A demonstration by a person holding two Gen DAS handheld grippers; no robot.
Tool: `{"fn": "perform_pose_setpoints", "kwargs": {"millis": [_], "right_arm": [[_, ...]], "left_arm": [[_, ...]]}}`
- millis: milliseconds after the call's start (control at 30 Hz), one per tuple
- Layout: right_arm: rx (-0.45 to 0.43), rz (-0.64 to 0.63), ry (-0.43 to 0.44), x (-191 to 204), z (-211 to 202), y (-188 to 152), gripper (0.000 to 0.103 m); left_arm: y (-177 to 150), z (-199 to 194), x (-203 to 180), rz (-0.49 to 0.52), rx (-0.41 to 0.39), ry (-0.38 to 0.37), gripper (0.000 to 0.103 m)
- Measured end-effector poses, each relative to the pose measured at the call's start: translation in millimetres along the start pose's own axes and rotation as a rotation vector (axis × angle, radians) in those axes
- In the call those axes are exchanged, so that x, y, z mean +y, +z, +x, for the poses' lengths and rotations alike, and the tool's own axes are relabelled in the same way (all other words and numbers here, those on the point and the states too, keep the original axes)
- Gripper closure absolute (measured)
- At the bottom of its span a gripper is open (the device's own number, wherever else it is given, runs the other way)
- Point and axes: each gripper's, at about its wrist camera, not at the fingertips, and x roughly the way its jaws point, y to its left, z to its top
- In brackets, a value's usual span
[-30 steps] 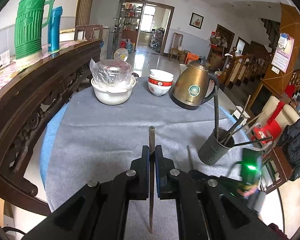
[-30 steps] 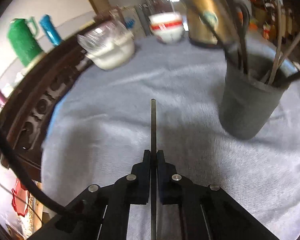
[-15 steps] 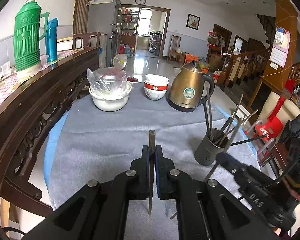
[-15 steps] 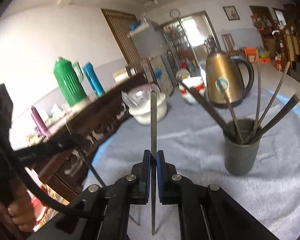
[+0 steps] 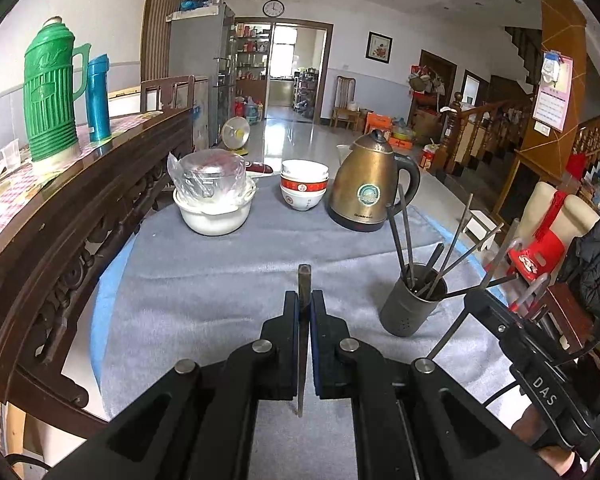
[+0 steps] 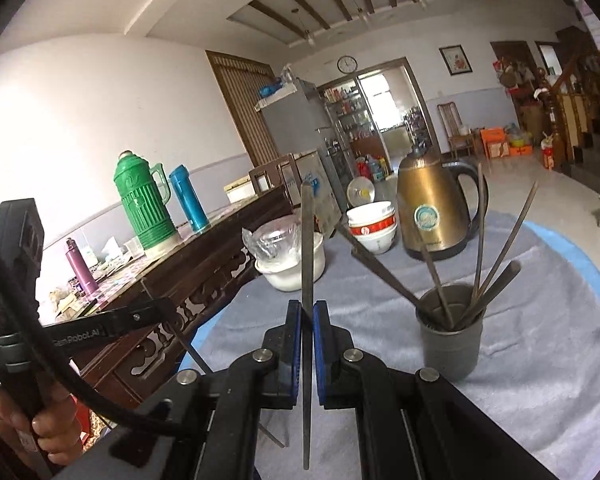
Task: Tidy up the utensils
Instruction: 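Carry the upright chopsticks in both tools over to the grey holder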
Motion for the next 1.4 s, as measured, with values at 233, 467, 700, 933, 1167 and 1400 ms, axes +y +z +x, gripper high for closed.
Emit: {"fn": "perform_pose_setpoints", "kwargs": {"millis": [233,467,700,933,1167,1400], "right_arm": [[-0.037,-0.034,0.0,3.9,-11.9,3.7,0.097],[-0.054,-0.038,-0.003,1.3,-18.6,3.8,0.097],[-0.058,-0.02,-0.003,-5.2,-22.1,2.6,0.097],[-0.08,-0.008,-0.015,-10.5,-29.3,3.9,0.097],[-0.141,0.004,-0.02,-18.0,-46.3,13.4,0.097],[-0.178,0.009,-0.032,-22.5,-59.1,20.3,0.097]], "left_arm": [[3.6,-1.6,-7.7,0.017,-0.006,0.003,0.098],[6.1,-3.8,-12.8,0.029,-0.01,0.008,0.098],[8.2,-5.1,-14.1,0.026,-0.005,-0.002,0.098],[17.8,-11.8,-3.6,-0.009,-0.01,-0.03,0.098],[32.1,-28.6,-4.4,0.008,-0.066,-0.031,0.098],[42.2,-42.6,-13.8,0.042,-0.113,-0.036,0.098]]}}
